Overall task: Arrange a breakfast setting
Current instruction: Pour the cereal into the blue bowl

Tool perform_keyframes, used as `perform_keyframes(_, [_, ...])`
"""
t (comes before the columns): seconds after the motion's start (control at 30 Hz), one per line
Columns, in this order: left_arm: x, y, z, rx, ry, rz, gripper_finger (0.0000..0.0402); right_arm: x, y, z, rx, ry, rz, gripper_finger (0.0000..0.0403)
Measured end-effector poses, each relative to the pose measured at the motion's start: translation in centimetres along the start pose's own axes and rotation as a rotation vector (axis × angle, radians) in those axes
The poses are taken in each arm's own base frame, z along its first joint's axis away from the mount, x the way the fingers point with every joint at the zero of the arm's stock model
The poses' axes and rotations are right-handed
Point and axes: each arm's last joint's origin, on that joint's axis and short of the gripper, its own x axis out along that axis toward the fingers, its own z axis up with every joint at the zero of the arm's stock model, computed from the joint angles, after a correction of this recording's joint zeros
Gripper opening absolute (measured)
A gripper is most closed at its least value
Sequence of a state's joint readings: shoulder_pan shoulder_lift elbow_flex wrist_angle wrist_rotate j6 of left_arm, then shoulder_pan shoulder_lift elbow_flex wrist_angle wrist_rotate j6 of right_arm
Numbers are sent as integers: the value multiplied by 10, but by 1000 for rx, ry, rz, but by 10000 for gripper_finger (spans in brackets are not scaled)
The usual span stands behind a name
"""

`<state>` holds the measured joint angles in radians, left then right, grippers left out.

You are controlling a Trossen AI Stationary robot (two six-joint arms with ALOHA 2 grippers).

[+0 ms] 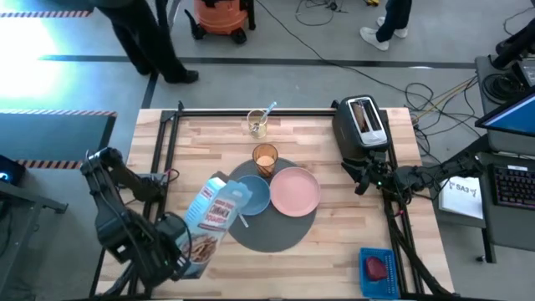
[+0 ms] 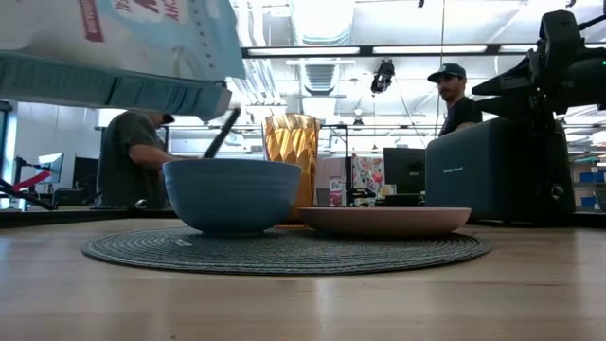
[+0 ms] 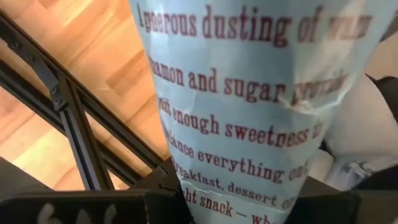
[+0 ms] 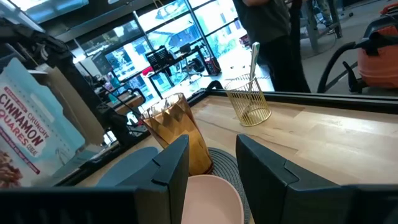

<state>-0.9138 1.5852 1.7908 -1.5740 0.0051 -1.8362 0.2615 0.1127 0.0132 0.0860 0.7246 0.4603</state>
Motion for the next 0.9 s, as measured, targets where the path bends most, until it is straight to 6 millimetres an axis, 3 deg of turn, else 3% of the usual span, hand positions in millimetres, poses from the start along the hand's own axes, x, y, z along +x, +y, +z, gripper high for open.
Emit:
perform_keyframes(0.47, [-22, 8, 49, 25, 151, -67, 101, 0, 0, 0, 0, 0, 0, 123])
perform_keyframes(0.9, [-35, 16, 78, -28, 284, -130, 101, 0, 0, 0, -1, 0, -1, 123])
